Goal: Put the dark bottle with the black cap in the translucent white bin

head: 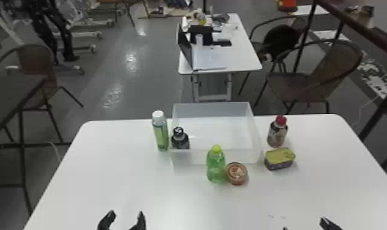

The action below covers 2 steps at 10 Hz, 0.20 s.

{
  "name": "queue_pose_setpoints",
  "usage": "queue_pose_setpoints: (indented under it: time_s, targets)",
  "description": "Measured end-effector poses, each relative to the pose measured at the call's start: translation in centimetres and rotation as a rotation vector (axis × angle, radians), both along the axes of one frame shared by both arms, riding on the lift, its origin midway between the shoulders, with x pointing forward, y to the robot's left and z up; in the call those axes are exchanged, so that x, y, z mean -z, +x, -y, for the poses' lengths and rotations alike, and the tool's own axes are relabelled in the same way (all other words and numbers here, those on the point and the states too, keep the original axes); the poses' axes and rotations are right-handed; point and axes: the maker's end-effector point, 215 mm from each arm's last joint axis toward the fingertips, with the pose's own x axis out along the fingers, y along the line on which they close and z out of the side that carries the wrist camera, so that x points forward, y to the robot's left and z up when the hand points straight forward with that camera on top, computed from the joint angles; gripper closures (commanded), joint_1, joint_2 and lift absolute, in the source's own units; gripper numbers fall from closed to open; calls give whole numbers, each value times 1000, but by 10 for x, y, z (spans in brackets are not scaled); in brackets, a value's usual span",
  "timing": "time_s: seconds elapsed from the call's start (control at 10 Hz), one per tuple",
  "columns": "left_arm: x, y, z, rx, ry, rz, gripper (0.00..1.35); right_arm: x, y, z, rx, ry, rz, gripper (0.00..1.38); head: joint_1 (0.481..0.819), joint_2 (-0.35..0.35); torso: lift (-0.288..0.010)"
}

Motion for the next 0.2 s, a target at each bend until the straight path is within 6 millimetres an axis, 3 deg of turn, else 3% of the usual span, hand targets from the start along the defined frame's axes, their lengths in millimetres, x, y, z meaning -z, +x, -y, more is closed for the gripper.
queue_pose_setpoints:
  time_s: [0.2]
  targets:
    - [-1,-3,-4,-20,-6,5,374,-3,-2,4,20,-10,13,144,695,85,-13]
